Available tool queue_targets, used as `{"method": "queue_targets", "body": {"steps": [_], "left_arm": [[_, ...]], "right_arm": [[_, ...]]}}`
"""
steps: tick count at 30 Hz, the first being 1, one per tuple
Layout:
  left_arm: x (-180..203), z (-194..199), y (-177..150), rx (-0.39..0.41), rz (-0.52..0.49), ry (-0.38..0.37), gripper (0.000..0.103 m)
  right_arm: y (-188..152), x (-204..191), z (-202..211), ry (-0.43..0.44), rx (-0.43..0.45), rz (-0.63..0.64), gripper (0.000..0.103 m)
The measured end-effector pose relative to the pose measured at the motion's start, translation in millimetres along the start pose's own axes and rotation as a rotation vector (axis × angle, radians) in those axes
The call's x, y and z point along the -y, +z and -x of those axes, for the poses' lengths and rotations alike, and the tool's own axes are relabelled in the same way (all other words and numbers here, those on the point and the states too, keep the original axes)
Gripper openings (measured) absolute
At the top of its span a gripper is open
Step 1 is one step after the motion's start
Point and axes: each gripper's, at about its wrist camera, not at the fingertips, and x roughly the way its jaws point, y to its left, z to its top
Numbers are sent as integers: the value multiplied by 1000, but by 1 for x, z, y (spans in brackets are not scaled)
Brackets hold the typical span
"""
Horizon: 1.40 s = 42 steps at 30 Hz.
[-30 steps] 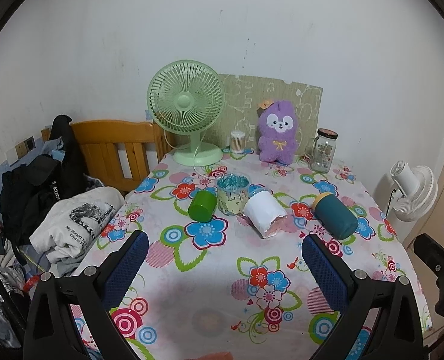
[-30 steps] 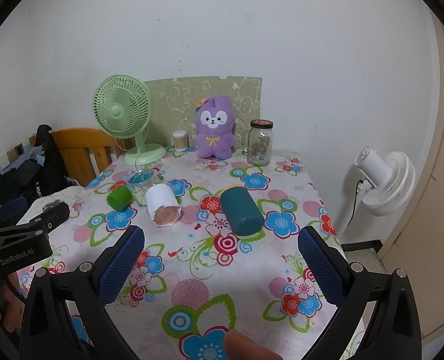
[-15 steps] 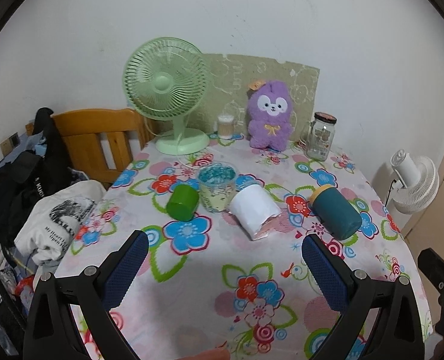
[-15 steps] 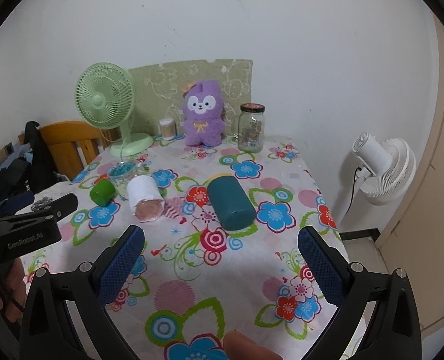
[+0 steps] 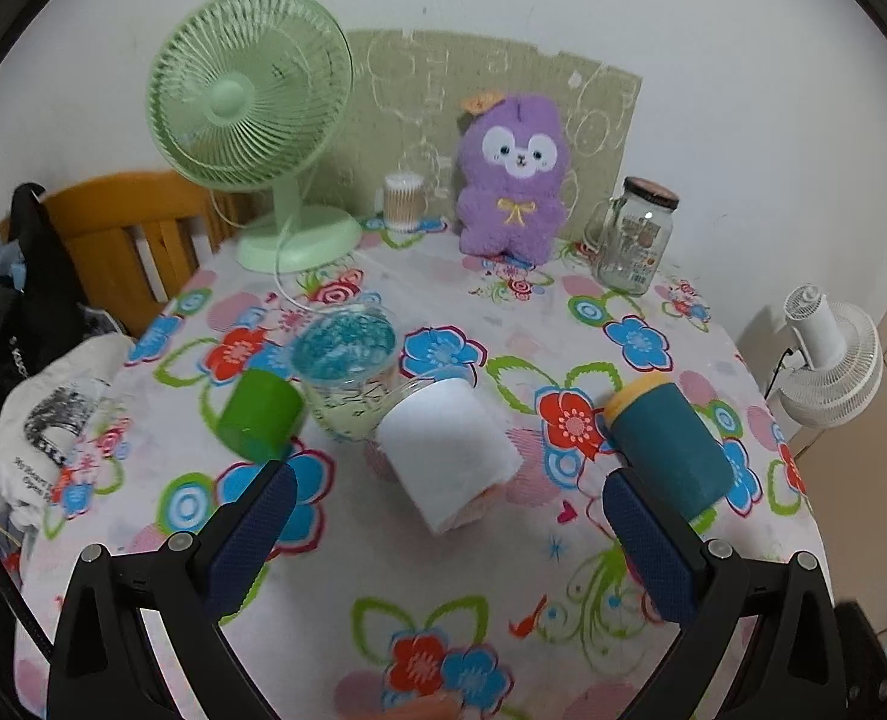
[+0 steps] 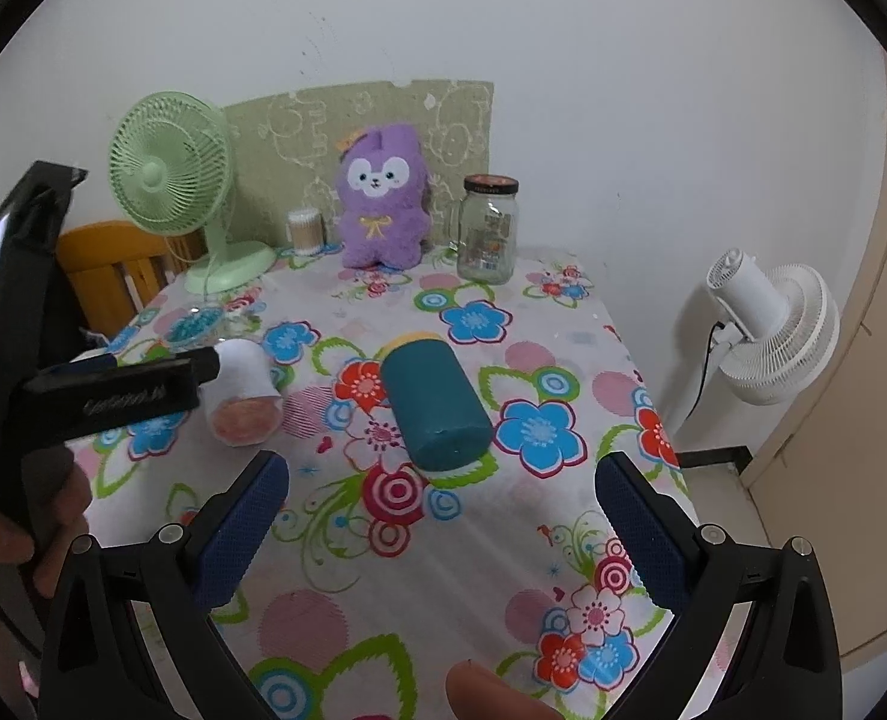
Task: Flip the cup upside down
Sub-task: 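Move the left tool to the white paper cup and grasp it, then lift the white paper cup with the left tool and carry it forward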
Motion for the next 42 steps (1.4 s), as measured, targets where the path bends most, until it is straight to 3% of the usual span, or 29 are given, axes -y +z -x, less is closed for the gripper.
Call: {"method": "queue_targets", "body": {"steps": [9,21,22,25,34,42], "left_arm": [[0,-61,14,-109,52,-4,103],[-10,-102,19,-199,118,-27,103],[-10,-103,19,-202,116,-23,101],[-9,-109,18,-239,108,-3,80],[-11,-93,17,-231,118,-31,78],[-7,-50,7,-211,73,-44,78]], "right_arm": [[-1,15,-30,-35,-43,-18,103],[-3,26,-44,-52,-72,-27,103],[-3,26,-45,-53,-73,-28,103],[-4,29,-45,-52,-77,-34,103],[-8,30,-38,-41,-75,-42,103],[-11,30,-16,-36,-47,-49,103]]}}
